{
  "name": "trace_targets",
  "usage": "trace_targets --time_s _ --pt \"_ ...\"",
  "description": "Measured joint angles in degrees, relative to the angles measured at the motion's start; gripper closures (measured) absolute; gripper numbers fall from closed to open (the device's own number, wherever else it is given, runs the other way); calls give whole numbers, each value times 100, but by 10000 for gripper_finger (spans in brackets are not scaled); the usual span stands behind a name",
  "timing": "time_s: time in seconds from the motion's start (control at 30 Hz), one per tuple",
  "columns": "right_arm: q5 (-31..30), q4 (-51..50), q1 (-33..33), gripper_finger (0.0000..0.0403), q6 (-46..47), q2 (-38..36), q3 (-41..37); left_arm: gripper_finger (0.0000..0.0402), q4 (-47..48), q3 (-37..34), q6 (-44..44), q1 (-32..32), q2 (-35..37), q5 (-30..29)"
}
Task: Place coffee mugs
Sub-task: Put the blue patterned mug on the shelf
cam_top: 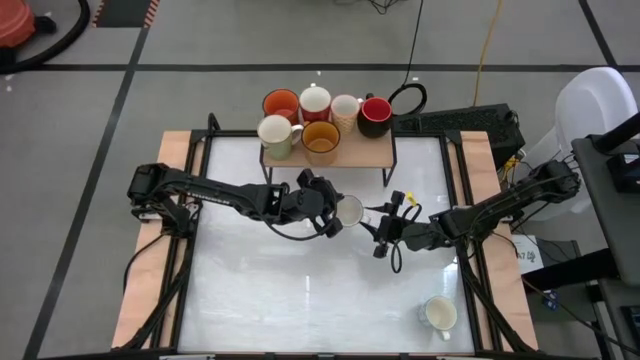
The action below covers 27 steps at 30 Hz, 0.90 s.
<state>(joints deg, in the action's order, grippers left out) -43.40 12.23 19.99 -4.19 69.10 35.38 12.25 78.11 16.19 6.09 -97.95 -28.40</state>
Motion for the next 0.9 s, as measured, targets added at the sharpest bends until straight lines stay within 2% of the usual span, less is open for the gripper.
trace_targets --time_s 0.1,0.27,0.47,0.63,0.77,0.9 --pt "24 -2 0 264 -79 0 0 397 -2 0 1 0 0 -21" --pt "174 -37 0 359 -195 -9 0 394 -1 0 -276 -4 -2 -62" --pt "275 -79 -2 357 -399 -99 0 352 -110 0 -951 9 -2 14" --pt "512 -183 -10 356 -429 -426 2 257 -148 2 -1613 57 243 568" --pt "1230 -656 -164 356 -348 -829 2 181 -166 20 -2949 348 511 605" --pt "2187 -1074 -415 355 48 -1213 2 153 -340 17 -4304 791 700 584"
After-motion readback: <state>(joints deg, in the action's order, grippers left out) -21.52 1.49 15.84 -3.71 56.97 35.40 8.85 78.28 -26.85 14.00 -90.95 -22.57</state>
